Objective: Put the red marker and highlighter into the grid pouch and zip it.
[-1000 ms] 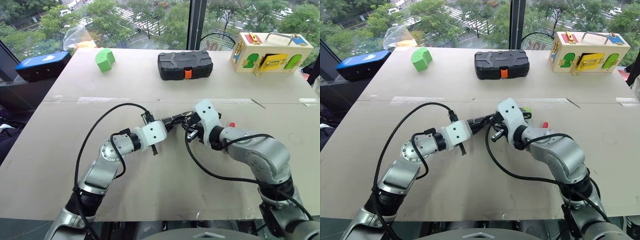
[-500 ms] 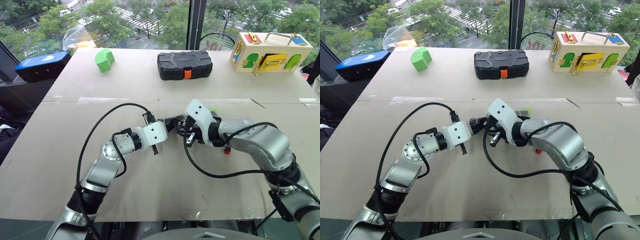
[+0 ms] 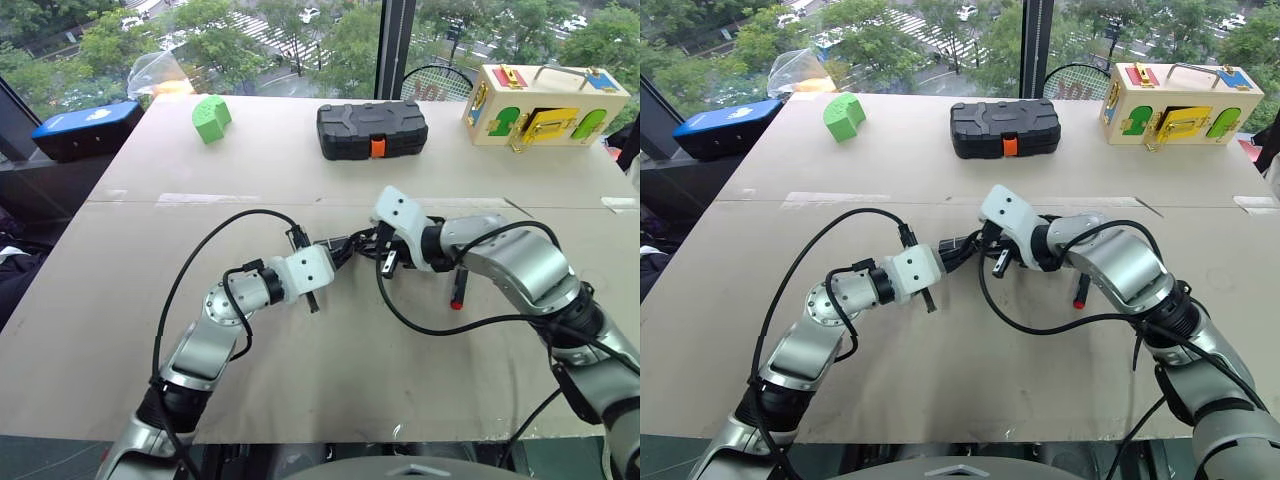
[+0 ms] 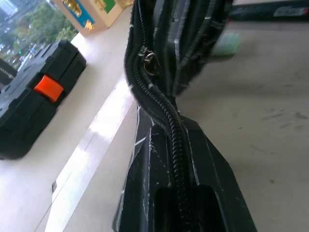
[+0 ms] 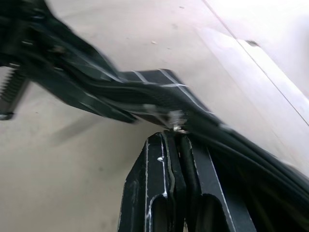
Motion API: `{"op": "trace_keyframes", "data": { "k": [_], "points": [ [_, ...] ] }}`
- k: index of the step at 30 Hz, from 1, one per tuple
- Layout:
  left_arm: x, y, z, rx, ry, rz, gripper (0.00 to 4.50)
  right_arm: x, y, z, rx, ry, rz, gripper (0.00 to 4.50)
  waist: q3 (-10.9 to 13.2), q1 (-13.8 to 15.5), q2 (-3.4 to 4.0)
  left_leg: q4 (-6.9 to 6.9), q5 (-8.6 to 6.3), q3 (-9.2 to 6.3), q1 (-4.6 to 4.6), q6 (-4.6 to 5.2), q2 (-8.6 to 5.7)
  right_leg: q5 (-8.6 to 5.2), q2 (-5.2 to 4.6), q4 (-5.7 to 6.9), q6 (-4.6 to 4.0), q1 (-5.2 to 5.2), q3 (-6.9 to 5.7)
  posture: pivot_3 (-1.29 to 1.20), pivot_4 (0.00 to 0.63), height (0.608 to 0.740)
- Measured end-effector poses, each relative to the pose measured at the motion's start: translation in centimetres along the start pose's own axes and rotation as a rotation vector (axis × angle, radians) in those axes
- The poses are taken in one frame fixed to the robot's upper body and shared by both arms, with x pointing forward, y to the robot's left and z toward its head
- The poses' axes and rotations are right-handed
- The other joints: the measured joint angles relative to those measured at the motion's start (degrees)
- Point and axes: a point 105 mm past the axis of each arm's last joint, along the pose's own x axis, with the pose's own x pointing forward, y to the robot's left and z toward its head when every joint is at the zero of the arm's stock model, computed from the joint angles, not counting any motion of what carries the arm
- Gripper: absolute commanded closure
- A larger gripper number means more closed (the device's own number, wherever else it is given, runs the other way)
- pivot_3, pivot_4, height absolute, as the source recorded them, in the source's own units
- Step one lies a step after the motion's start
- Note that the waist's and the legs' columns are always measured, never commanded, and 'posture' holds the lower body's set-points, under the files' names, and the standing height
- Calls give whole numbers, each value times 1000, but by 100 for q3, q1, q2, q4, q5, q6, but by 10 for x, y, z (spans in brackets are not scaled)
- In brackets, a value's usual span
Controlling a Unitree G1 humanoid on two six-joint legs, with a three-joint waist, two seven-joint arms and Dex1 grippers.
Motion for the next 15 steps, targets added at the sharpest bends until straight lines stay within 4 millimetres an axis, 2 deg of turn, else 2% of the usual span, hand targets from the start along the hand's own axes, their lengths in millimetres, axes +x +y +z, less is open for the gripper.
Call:
{"op": "trace_keyframes", "data": {
  "k": [6,15],
  "points": [
    [-1,-4,2,-1,-12,-33,4500,-9,1,-9,14,26,25,4476,2,-5,3,0,0,0,1,0,0,0,1,1,0,0,-1,0,150,740],
    [3,0,8,15,-28,-41,4500,-1,22,5,-69,6,97,4476,2,-5,3,0,0,-1,1,0,1,0,4,1,0,0,-1,0,150,740]
  ]
}}
